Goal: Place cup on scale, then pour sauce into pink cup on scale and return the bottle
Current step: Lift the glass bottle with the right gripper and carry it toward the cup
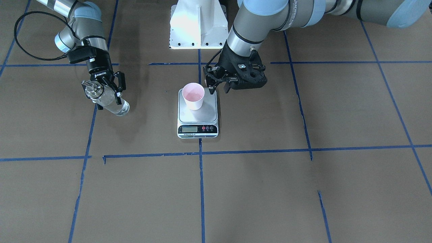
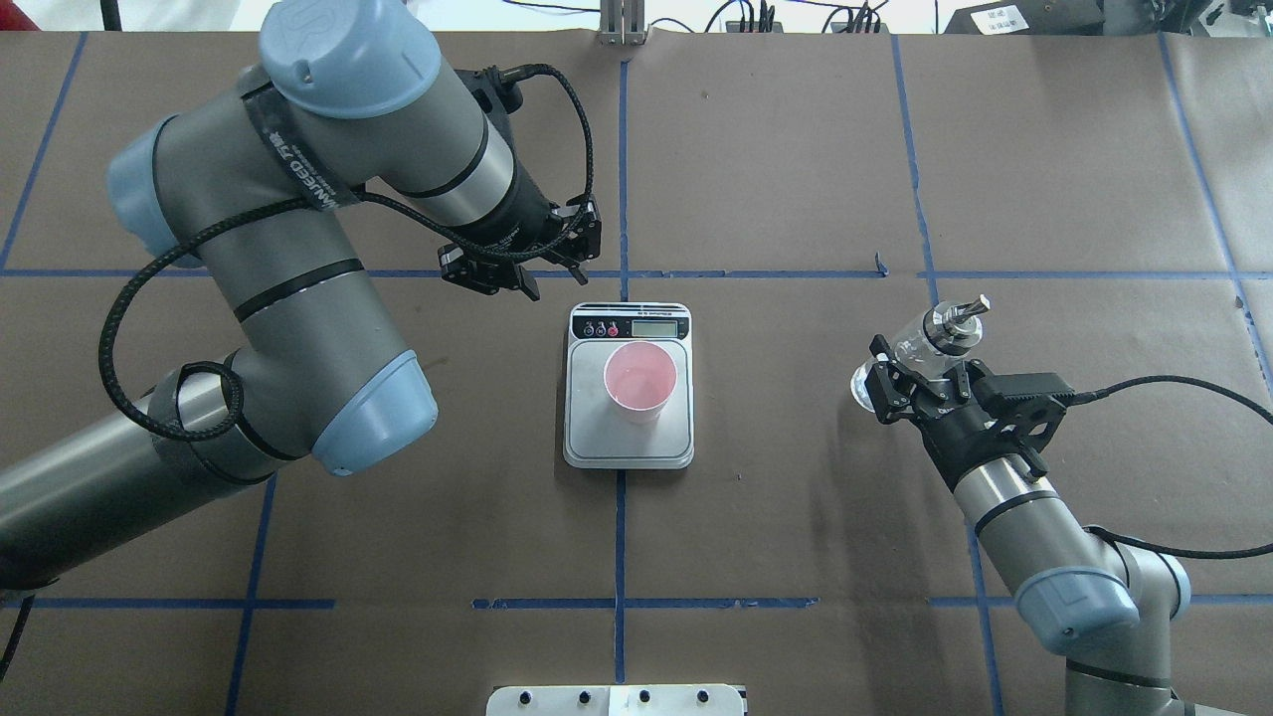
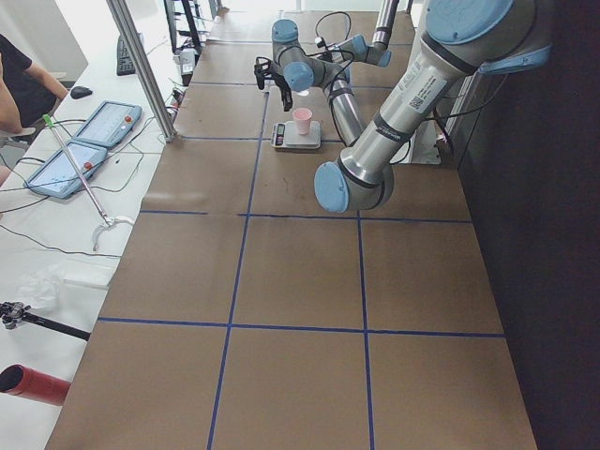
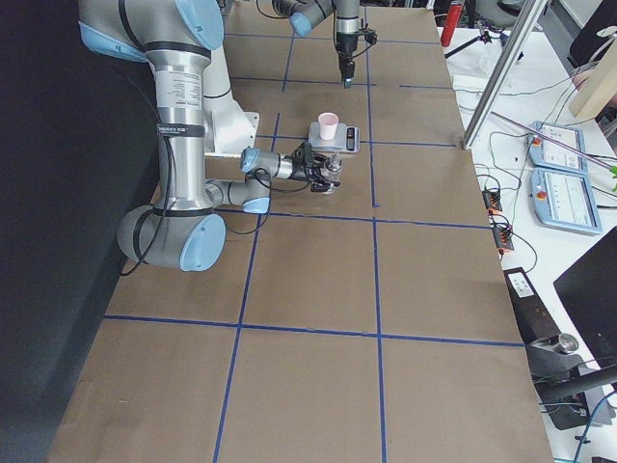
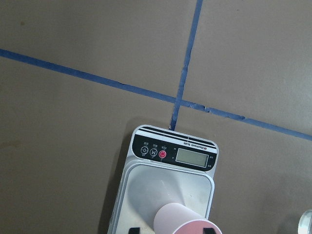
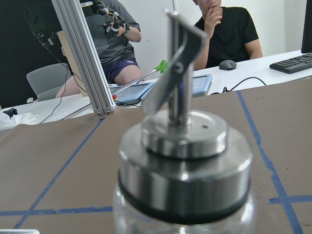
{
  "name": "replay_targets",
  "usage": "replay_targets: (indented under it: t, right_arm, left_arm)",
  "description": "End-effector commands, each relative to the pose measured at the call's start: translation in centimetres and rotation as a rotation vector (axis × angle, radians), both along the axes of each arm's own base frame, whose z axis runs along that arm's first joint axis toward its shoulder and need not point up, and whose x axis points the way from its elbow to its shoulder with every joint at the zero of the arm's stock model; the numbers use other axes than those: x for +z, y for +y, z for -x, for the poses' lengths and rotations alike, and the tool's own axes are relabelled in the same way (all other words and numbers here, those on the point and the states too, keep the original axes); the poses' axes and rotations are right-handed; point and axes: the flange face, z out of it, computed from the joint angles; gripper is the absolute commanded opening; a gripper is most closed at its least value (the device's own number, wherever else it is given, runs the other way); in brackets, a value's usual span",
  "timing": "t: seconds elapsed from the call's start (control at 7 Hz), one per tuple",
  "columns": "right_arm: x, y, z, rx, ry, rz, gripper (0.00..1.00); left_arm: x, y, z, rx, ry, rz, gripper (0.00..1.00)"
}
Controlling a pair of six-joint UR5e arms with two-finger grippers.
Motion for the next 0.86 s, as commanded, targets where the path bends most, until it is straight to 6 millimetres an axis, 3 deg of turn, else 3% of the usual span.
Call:
replay_targets:
  t: [0.0, 0.29, 0.43, 0.57, 0.71]
  right_arm:
    - [-1.8, -0.3, 2.0, -0.027, 0.155, -0.065, 0.0]
    - [-5.5, -1.5, 5.8, 0.018, 0.327, -0.052, 0.0]
    - [-9.0, -2.2, 8.4, 0.057, 0.407, -0.046, 0.0]
    - [-8.9, -2.3, 9.3, 0.065, 0.541, -0.046, 0.0]
    - [-10.1, -2.3, 10.4, 0.053, 0.681, -0.081, 0.0]
  left_arm:
    - [-0.3, -0.6, 1.3, -0.017, 0.009, -0.008, 0.53]
    - [0.6, -0.5, 3.5, -0.034, 0.017, -0.016, 0.52]
    - [0.8, -1.5, 5.2, -0.048, 0.013, -0.044, 0.52]
    - [1.6, -2.5, 6.6, -0.061, 0.002, -0.059, 0.52]
    - [2.8, -2.8, 7.3, -0.055, -0.014, -0.076, 0.52]
